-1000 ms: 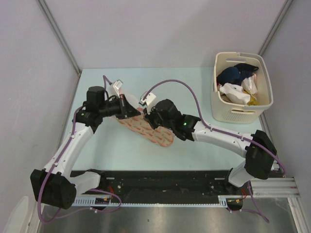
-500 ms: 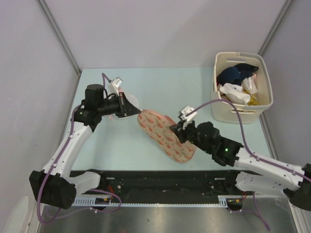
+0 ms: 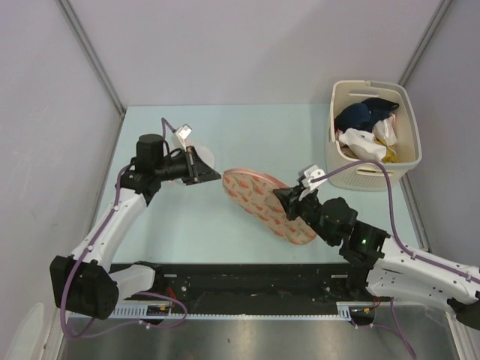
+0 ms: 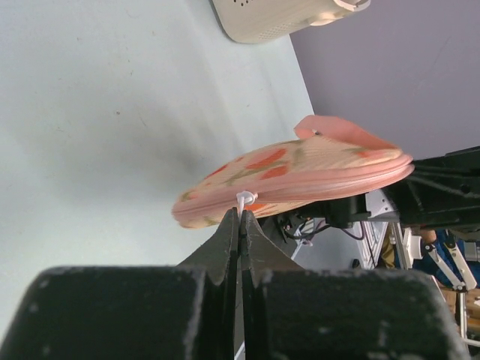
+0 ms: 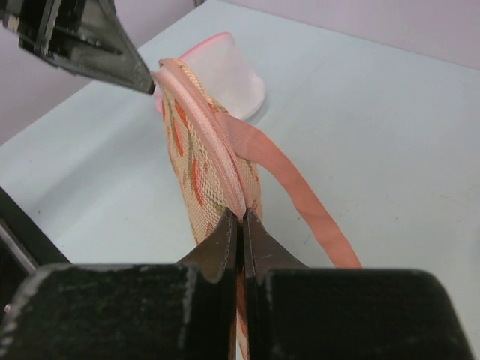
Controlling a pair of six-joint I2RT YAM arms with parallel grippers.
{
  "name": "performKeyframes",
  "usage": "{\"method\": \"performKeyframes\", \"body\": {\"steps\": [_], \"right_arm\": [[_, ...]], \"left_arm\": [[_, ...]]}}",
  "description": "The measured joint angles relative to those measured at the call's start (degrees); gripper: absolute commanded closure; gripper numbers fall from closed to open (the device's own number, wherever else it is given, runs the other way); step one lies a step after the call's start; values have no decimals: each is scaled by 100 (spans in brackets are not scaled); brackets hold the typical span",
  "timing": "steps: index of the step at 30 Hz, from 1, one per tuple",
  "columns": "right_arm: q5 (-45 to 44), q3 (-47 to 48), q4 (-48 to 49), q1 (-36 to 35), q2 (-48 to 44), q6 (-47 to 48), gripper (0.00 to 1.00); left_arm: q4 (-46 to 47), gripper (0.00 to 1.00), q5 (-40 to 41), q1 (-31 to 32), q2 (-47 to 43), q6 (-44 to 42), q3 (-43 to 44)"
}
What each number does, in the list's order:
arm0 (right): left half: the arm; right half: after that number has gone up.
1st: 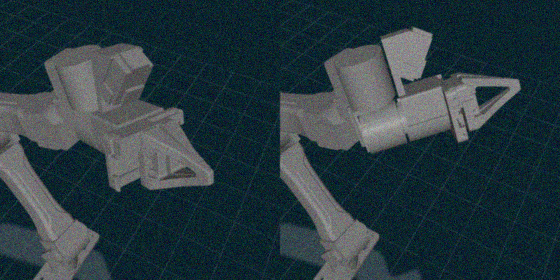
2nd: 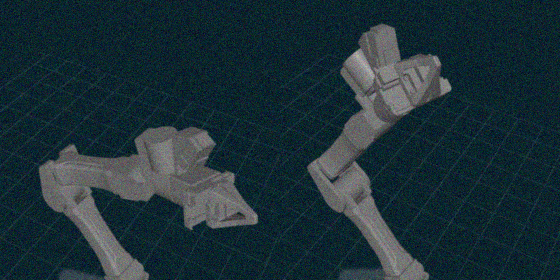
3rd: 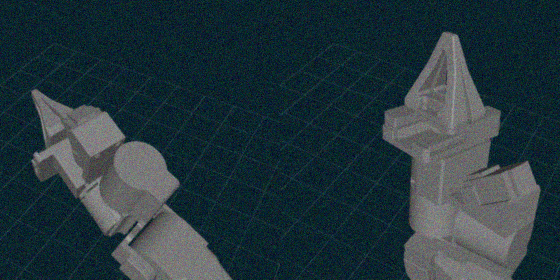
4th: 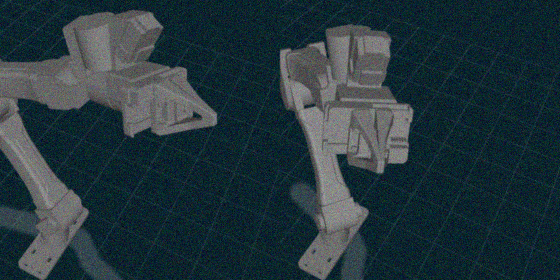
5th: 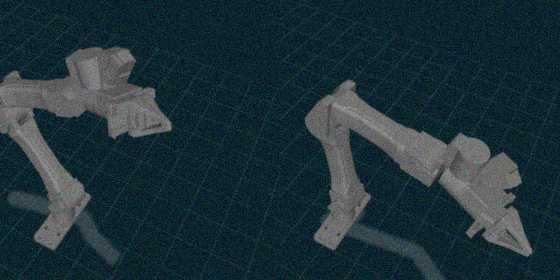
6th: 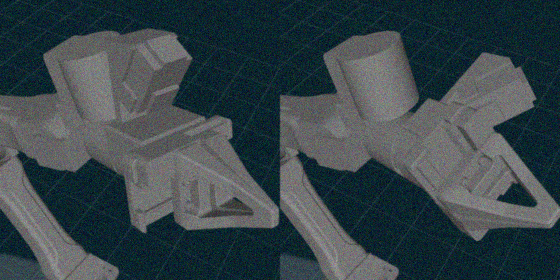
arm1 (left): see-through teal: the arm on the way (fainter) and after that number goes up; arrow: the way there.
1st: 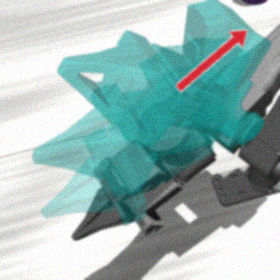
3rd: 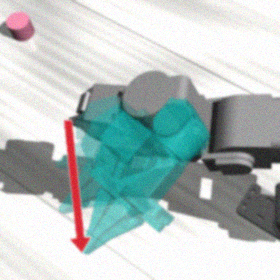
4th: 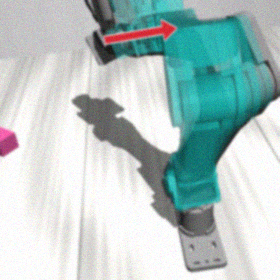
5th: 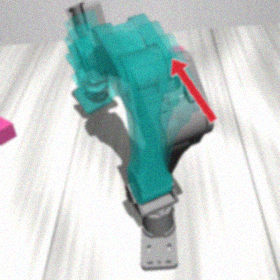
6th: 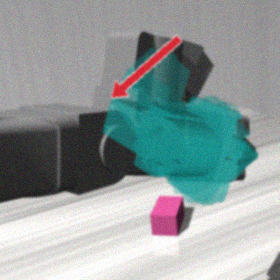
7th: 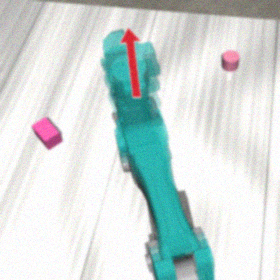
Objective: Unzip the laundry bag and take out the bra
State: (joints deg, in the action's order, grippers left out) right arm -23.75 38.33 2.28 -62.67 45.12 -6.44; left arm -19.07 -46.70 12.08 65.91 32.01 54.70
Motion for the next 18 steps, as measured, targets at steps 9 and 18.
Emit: {"method": "performKeyframes", "body": {"steps": [9,18], "right_arm": [[-81,-267,286,586,-728,-496,100],[234,-424,452,909,-702,-973,100]], "left_arm": [[345,100,-402,28,81,122,-190],[374,100,-398,50,162,114,-326]]}}
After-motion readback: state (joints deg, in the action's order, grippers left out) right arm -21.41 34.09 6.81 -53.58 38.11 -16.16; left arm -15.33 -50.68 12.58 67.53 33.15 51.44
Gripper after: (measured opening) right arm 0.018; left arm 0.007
